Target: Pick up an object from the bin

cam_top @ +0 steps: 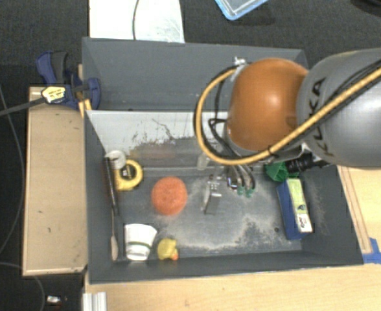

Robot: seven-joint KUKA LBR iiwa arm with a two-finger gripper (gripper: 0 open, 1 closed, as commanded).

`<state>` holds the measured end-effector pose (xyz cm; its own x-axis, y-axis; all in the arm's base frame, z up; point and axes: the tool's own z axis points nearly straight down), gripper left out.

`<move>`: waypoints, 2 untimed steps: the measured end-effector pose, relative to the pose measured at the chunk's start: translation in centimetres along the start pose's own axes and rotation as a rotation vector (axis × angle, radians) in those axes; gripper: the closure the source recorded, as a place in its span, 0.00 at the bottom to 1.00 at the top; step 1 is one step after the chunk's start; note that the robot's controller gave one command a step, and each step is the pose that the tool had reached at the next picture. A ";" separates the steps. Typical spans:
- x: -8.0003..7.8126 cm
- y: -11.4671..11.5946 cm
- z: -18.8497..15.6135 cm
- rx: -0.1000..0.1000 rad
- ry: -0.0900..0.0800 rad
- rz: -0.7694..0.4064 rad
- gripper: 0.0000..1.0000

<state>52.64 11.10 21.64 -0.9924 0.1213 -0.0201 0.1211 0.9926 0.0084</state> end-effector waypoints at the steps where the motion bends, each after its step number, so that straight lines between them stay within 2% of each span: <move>1: -0.1 -0.6 -3.9 0.004 0.009 -0.002 0.00; 2: 1.5 0.1 0.5 0.000 0.001 -0.024 0.00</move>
Offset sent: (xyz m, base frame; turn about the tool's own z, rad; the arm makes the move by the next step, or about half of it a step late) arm -0.0410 0.0163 -0.1219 -0.0528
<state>51.18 11.34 21.10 -0.9951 0.0970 -0.0188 0.0968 0.9953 0.0074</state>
